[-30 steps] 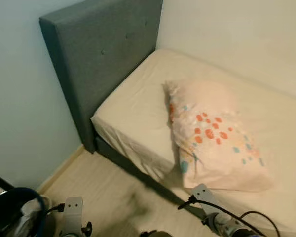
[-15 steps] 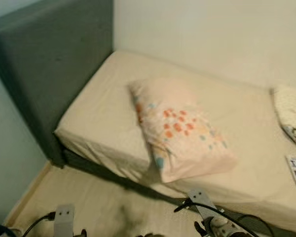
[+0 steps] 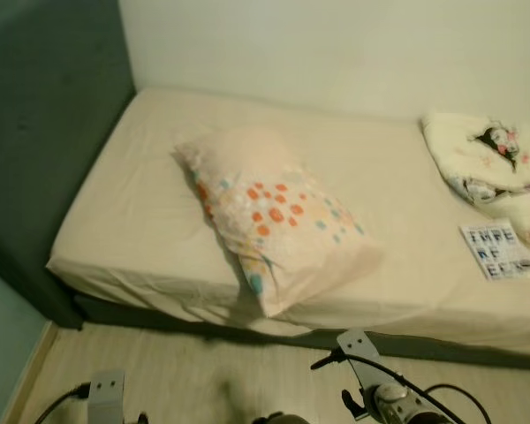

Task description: Clean up the room

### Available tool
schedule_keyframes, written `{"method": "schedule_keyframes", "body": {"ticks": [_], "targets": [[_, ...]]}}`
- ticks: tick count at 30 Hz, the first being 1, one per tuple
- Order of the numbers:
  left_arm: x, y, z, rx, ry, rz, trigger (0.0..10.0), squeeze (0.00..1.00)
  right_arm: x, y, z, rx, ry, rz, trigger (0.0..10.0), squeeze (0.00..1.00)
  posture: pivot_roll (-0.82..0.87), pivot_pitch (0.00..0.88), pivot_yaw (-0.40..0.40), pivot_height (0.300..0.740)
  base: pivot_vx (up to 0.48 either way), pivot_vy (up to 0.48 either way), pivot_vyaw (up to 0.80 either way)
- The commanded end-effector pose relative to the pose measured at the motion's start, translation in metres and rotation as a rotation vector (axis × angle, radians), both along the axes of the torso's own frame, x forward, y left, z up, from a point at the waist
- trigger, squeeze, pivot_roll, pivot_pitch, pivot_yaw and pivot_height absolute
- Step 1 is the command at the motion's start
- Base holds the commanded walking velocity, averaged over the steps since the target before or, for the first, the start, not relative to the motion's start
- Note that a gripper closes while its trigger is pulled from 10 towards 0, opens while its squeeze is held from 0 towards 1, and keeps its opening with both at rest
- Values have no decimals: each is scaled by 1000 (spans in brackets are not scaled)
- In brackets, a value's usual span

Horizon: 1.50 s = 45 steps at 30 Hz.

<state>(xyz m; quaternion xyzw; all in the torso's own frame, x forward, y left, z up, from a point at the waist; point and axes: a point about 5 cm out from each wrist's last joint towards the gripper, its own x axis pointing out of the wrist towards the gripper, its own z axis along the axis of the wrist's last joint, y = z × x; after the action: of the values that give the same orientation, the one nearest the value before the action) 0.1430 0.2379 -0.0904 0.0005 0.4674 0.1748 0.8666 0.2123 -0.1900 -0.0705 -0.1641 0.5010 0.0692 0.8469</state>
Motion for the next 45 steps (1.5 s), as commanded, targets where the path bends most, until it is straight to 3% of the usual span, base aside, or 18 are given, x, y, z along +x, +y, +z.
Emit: {"method": "schedule_keyframes", "body": {"ticks": [1,7,21,22,29,45], "targets": [[1,-4,0,-13,-5,6,10000,1000,0,-1,0,24,-7,-28,10000,1000,-12,4,4,740,0,0,-706],[1,-4,0,-11,-5,9,10000,1000,2,1,1,34,-18,-26,10000,1000,-12,4,4,740,0,0,-712],[-1,1,0,26,20,35,10000,1000,7,5,3,22,-41,-2,10000,1000,-14,4,5,740,0,0,0],[-2,2,-1,24,24,45,10000,0,6,5,3,13,-32,6,10000,0,-15,0,4,740,0,0,0],[-6,4,-2,3,41,57,10000,0,4,5,2,16,-23,9,10000,0,-15,0,1,740,0,-45,0],[-6,0,-3,-19,41,56,10000,0,4,6,2,6,-20,28,10000,0,-15,0,-3,740,0,-449,0]]}}
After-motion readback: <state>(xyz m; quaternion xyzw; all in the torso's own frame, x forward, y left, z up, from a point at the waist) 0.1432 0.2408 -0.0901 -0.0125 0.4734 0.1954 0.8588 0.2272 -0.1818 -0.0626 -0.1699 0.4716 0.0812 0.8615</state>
